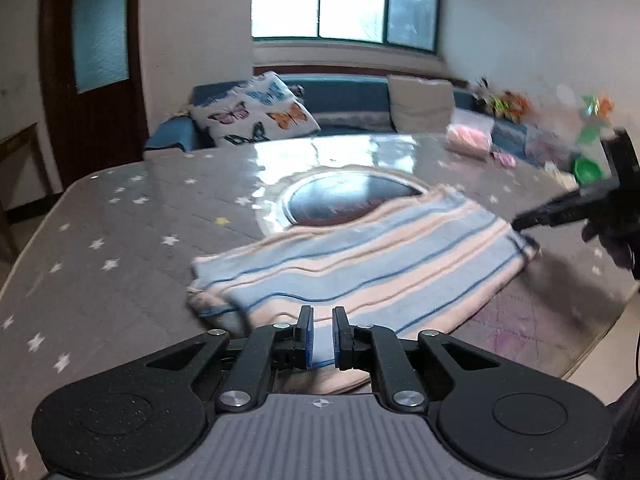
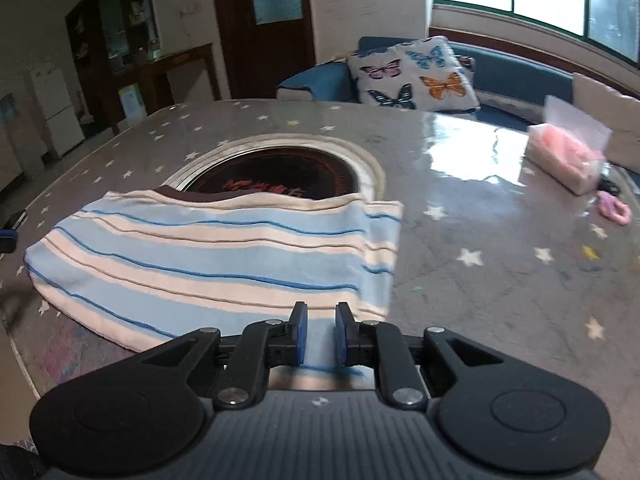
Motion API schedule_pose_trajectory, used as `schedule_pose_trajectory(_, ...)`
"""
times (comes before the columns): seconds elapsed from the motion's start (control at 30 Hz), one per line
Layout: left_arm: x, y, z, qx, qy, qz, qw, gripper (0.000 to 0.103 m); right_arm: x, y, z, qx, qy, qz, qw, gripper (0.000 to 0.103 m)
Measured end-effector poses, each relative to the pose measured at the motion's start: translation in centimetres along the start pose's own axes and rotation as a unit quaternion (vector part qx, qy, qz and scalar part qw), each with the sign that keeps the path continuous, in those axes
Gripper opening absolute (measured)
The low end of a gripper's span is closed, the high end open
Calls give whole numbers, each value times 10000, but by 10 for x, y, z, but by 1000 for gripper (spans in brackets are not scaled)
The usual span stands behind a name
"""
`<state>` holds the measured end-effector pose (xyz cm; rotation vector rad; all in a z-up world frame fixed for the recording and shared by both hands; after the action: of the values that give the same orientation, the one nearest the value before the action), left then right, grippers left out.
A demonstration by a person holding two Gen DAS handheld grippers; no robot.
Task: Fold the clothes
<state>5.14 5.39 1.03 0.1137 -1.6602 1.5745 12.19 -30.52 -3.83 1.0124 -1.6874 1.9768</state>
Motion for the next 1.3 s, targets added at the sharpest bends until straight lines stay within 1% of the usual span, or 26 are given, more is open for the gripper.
schedule_pose_trajectory(0.07, -15, 6, -7, 65, -111, -203, 9997, 13, -10, 1, -2, -5, 0, -57, 10000, 15)
schedule_pose_trajectory(0.13, -26, 17, -23, 178, -367, -423, 9983, 13, -20, 6, 2, -52, 54, -148, 9999, 15)
schedule_pose_trajectory(0.17, -29, 24, -32, 320, -451, -514, 9971, 12, -23, 9, 4, -87, 92, -206, 9997, 15)
schedule_pose_trajectory(0.2, -31, 30, -41, 536, -454, -574, 9959, 13, -27, 14, 7, -126, 150, -271, 9994, 15)
schedule_pose_trajectory(0.27, -26, 31, -52, 940, -293, -500, 9939, 13, -27, 16, 11, -182, 156, -262, 9994, 16)
schedule_pose_trajectory(0.33, -20, 22, -59, 1081, -332, -333, 9930, 27, -25, 15, 13, -167, 152, -288, 9993, 20)
schedule_pose_trajectory(0.37, -17, 16, -64, 1130, -394, -229, 9925, 38, -24, 14, 14, -140, 159, -295, 9993, 20)
schedule_pose_trajectory(0.43, -15, 8, -75, 1279, -485, -112, 9905, 40, -24, 10, 15, -130, 138, -303, 9994, 20)
schedule_pose_trajectory(0.47, -17, 4, -81, 1375, -528, -101, 9890, 44, -24, 7, 15, -150, 119, -293, 9994, 20)
schedule_pose_trajectory(0.5, -20, 2, -88, 1472, -585, -108, 9873, 51, -24, 5, 15, -161, 105, -276, 9994, 20)
schedule_pose_trajectory(0.53, -25, 1, -96, 1587, -637, -139, 9852, 53, -25, 0, 15, -156, 99, -238, 9995, 21)
schedule_pose_trajectory(0.6, -36, -1, -109, 1796, -701, -202, 9810, 54, -29, -8, 14, -124, 119, -179, 9997, 21)
schedule_pose_trajectory(0.73, -52, -4, -124, 2148, -631, -310, 9741, 53, -37, -23, 13, -82, 164, -82, 9998, 21)
schedule_pose_trajectory(0.83, -60, -4, -130, 2302, -586, -367, 9707, 49, -45, -34, 15, -70, 208, -18, 9998, 21)
schedule_pose_trajectory(0.9, -63, -1, -131, 2330, -568, -388, 9701, 33, -52, -40, 17, -70, 237, -3, 9997, 21)
schedule_pose_trajectory(0.93, -63, -2, -131, 2302, -608, -375, 9705, 28, -58, -43, 19, -84, 275, -6, 9996, 21)
schedule_pose_trajectory(0.97, -63, -2, -130, 2268, -654, -352, 9711, 19, -61, -45, 19, -96, 291, -14, 9995, 21)
schedule_pose_trajectory(1.0, -62, -3, -131, 2250, -714, -329, 9712, 12, -67, -47, 21, -109, 309, -27, 9995, 21)
schedule_pose_trajectory(1.03, -62, -4, -132, 2225, -745, -313, 9716, 12, -71, -49, 21, -113, 330, -28, 9994, 21)
schedule_pose_trajectory(1.07, -61, -7, -131, 2177, -764, -299, 9726, 9, -77, -51, 23, -118, 381, -32, 9992, 21)
schedule_pose_trajectory(1.1, -59, -10, -127, 2036, -811, -272, 9753, 8, -80, -52, 24, -122, 407, -34, 9991, 21)
schedule_pose_trajectory(1.2, -52, -27, -113, 1429, -947, -100, 9851, 7, -94, -57, 27, -116, 471, -58, 9988, 22)
schedule_pose_trajectory(1.3, -46, -47, -97, 912, -893, 151, 9917, 7, -103, -63, 26, -110, 454, -56, 9989, 23)
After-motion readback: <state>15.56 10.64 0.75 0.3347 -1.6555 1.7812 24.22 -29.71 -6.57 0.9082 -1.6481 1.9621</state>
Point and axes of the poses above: each gripper's, at about its wrist camera, not at the fingertips, and x roughly against the way its jaws point, z to its right, y to its underside, the point moved 8 cm from there along -x, roughly the way its jaws point, and after that the axes turned 10 degrees about y, right-handed, at the moved point
